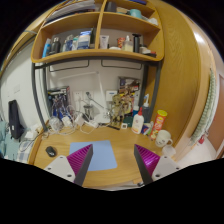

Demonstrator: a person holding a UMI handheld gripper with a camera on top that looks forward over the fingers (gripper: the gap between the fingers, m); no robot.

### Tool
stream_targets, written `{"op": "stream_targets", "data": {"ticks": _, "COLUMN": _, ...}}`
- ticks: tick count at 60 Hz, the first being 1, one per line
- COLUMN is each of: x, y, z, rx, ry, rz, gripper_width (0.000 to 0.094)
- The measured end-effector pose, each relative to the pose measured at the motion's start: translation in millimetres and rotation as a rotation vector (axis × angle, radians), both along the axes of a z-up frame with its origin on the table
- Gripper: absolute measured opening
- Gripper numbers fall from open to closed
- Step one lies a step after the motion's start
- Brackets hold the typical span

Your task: Arrange mouse

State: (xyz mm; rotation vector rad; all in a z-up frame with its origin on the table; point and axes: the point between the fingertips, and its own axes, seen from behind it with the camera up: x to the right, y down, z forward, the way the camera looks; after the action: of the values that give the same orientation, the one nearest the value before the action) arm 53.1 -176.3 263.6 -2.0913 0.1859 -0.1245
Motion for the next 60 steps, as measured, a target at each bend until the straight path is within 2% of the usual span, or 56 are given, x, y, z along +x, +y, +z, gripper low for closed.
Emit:
{"op": "stream_targets", "data": {"ticks": 7, "x": -31.4, "y": -3.6, "z": -25.3, "rx": -0.026, "ry": 0.008, "rz": 0.036, "gripper_width": 0.0834}}
{"op": "stream_targets", "data": {"ticks": 15, "x": -109.2, "y": -3.4, "z": -87.8, "rx": -0.055, "ry": 0.025, "rz": 0.117, "gripper_width": 0.0831}}
{"op": "stream_targets", "data": {"ticks": 36, "x": -297.3, "y": 5.6, "z": -205.8, "rx": -0.261, "ry": 0.088, "rz": 0.334, "gripper_width": 0.0847}}
{"op": "stream_targets", "data": {"ticks": 45, "x": -333.8, "y": 42.0, "z": -229.2, "rx": -0.304, "ry": 0.071, "rz": 0.344, "gripper_width": 0.0845}}
{"op": "stream_targets", "data": {"ticks": 60, "x": -359.7, "y": 116.8, "z": -253.5, "rx": -0.338, "ry": 0.064, "rz": 0.308, "gripper_width": 0.0841}}
